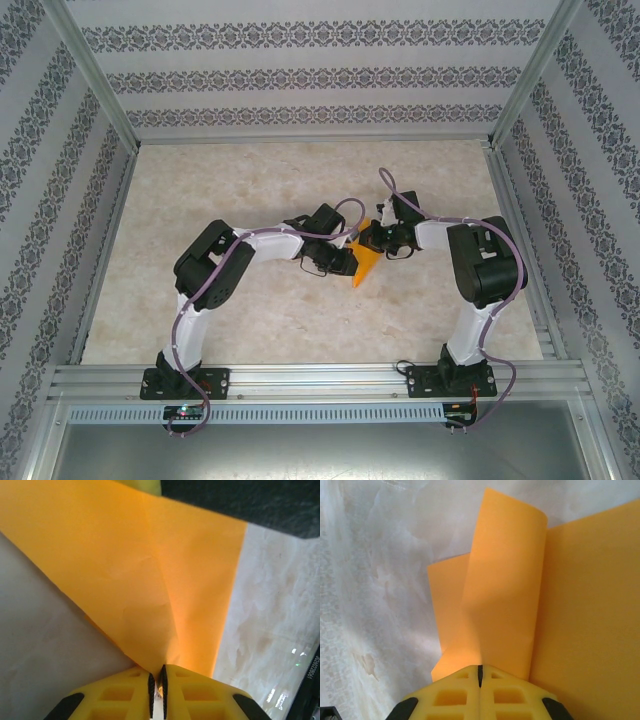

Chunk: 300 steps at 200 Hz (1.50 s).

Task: Fold a paper plane with a square sheet of paper (pick it up from the middle)
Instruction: Fourth fold the wing at the center of the table.

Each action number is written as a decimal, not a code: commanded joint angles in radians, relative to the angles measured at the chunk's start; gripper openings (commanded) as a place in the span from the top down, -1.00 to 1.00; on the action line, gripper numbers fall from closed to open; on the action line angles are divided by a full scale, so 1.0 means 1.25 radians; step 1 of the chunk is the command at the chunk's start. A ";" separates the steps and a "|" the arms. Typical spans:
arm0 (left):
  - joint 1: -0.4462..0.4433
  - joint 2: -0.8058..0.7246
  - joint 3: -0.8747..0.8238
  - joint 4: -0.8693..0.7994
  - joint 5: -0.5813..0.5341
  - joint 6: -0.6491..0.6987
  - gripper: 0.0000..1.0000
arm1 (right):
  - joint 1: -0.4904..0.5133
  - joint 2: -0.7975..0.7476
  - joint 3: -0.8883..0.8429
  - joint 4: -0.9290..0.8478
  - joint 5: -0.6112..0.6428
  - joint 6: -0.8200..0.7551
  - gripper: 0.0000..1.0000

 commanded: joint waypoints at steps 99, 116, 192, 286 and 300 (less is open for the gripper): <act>-0.015 0.035 0.062 -0.060 -0.010 0.041 0.70 | -0.016 -0.077 -0.048 0.014 -0.005 0.017 0.73; -0.015 0.034 0.066 -0.060 -0.010 0.041 0.70 | -0.017 -0.103 -0.058 0.002 -0.002 0.013 0.69; -0.015 0.052 0.083 -0.055 -0.010 0.050 0.72 | -0.017 -0.137 -0.115 -0.015 -0.016 0.010 0.68; -0.015 0.090 0.122 -0.071 -0.001 0.062 0.72 | -0.017 -0.087 -0.128 -0.026 0.011 -0.023 0.69; -0.015 0.096 0.129 -0.074 0.000 0.063 0.72 | -0.017 -0.081 -0.133 -0.027 0.016 -0.027 0.72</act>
